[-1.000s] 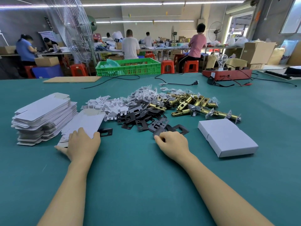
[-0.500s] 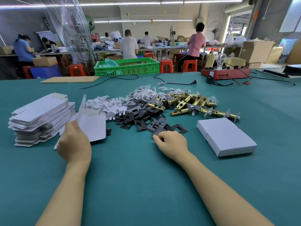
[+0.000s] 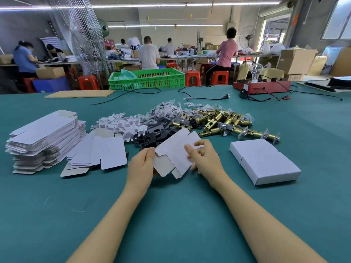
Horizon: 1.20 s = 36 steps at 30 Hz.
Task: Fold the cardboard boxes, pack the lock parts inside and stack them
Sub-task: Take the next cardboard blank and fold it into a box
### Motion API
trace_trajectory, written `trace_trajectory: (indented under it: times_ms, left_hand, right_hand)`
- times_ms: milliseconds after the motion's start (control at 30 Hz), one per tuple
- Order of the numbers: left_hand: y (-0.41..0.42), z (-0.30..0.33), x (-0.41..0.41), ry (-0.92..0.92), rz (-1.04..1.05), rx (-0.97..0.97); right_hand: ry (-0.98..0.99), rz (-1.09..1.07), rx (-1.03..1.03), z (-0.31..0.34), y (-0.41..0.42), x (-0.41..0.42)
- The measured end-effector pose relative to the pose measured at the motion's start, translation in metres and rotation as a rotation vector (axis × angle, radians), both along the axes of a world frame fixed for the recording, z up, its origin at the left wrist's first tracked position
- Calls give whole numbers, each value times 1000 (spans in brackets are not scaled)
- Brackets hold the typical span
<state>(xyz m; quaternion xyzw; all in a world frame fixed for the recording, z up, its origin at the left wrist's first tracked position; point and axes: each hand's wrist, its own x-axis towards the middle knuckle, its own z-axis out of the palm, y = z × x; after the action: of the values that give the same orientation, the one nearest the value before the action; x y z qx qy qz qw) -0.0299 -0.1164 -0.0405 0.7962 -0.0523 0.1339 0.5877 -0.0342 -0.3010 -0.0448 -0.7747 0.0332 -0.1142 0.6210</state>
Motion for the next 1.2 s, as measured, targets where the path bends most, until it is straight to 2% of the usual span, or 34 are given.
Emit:
trace_trajectory:
  times_ms: [67, 300, 433, 633, 733, 833, 933, 1033, 1200]
  left_hand:
    - [3, -1, 2, 60, -42, -60]
    - [6, -4, 1, 167, -234, 12]
    - [6, -1, -2, 191, -237, -191]
    - [7, 3, 0, 132, -165, -405]
    - [3, 4, 1, 90, -128, -500]
    - [-2, 4, 1, 129, -151, -566]
    - [-4, 1, 0, 135, -197, -492]
    - [-3, -3, -1, 10, -143, -186]
    - [-5, -7, -3, -66, -32, 93]
  right_hand:
    - [-6, -34, -30, -1, 0, 1]
    - [-59, -17, -284, -6, 5, 1]
    - [-143, -21, -359, -9, 9, 0]
    - [-183, -139, -342, -7, 11, 0]
    - [-192, -93, -311, -5, 14, -2]
    - [-161, 6, -179, -3, 15, -4]
    - [-156, 69, -69, -1, 16, -5]
    - [-173, 109, -58, 0, 21, -6]
    - [-222, 101, -97, -1, 30, -8]
